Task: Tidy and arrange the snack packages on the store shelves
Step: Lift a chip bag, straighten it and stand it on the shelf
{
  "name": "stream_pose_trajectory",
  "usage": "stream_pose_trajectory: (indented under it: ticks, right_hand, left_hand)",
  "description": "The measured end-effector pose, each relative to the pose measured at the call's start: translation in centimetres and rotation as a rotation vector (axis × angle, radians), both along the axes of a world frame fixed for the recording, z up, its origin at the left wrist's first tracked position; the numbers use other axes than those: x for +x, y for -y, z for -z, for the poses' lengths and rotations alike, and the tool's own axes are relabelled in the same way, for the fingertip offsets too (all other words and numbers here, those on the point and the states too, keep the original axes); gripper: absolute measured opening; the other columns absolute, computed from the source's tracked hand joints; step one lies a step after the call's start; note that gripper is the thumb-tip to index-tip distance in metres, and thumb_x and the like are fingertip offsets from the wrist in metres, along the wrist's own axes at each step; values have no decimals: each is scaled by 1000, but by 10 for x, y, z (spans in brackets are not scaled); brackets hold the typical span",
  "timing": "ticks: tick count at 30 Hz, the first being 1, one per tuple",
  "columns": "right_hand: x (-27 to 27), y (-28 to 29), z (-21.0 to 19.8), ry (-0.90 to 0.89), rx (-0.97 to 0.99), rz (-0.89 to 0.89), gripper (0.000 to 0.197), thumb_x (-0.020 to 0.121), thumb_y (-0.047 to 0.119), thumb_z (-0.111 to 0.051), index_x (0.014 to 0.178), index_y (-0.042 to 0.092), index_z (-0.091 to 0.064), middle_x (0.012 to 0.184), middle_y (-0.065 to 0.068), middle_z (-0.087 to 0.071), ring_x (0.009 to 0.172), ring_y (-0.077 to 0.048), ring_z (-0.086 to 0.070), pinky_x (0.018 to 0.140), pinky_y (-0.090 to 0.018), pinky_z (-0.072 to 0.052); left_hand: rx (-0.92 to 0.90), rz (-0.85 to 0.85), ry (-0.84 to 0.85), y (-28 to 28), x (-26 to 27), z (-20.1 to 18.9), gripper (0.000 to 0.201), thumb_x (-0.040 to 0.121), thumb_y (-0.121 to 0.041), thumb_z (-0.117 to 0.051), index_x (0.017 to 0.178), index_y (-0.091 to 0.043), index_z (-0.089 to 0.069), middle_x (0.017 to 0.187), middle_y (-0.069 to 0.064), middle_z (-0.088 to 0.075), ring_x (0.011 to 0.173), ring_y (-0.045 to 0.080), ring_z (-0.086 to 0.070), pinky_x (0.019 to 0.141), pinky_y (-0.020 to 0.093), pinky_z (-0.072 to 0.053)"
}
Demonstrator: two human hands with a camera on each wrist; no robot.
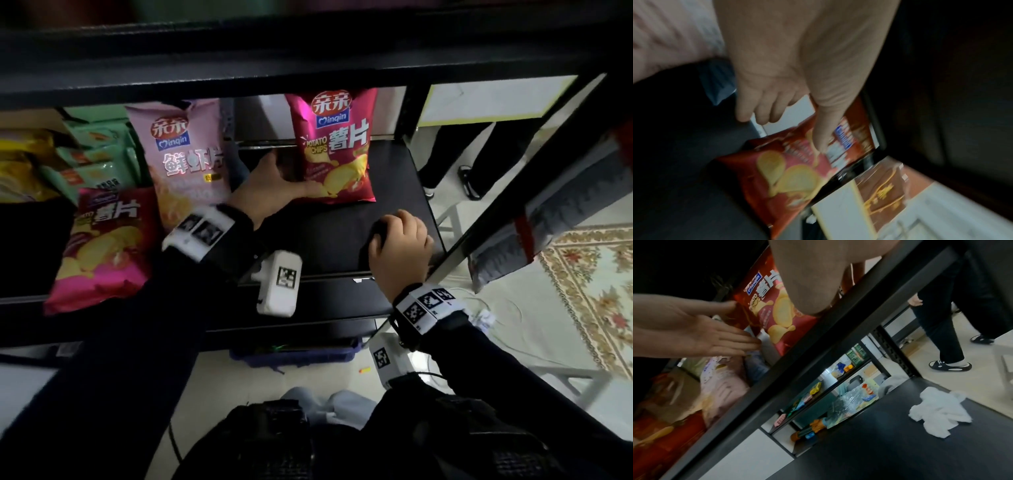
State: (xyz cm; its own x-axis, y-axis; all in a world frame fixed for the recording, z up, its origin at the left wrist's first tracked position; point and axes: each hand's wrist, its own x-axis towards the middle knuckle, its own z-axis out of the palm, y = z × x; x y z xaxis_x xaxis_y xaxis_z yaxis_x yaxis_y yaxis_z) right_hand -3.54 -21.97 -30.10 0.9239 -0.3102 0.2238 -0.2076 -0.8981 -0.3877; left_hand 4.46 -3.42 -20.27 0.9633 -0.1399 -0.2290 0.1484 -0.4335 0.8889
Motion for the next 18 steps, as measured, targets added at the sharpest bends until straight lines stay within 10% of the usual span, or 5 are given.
stream_pose_trajectory:
  ticks: [2, 4, 9, 14, 18]
  right_hand:
    - [2, -15, 0, 59, 28, -24, 33, 82, 17, -57, 114, 7, -60, 128, -11, -55, 121, -32, -45, 93, -41, -31]
    - [5, -30, 2, 90, 77, -69, 31, 80, 15, -60, 110, 6, -61, 122, -13, -57, 116, -34, -48, 90, -42, -32]
    - [10, -45, 11, 96, 33, -88, 28, 83, 17, -57, 108, 6, -61, 122, -16, -58, 115, -38, -48, 92, -46, -32]
    - [8, -45, 14, 167, -13, -102, 30, 81, 17, -55, 106, 2, -61, 117, -21, -60, 112, -41, -51, 88, -49, -35]
    - [8, -45, 14, 172, -12, -110, 28, 82, 15, -57, 107, 2, -61, 118, -20, -60, 113, -41, -51, 90, -49, -35]
  left_hand:
    - [-82, -88, 5, -26, -24, -13, 66, 81, -31, -76, 139, -20, -45, 121, -12, -57, 94, 10, -63, 73, 28, -58]
    - [-68, -242, 173, -64, -43, -22, 35, 88, -22, -66, 122, -17, -61, 119, 3, -65, 103, 25, -65, 87, 40, -56]
    - [593, -810, 583, -178, -68, -16, 30, 89, -18, -54, 112, -2, -63, 116, 20, -65, 108, 34, -60, 91, 39, -46]
    - [416, -696, -126, -240, -58, 9, 87, 67, -59, -76, 134, -10, -50, 132, 14, -57, 119, 33, -56, 102, 43, -46]
    - [111, -634, -353, -251, -61, 25, 68, 73, -54, -75, 123, -10, -61, 116, 14, -67, 106, 33, -64, 101, 44, -48]
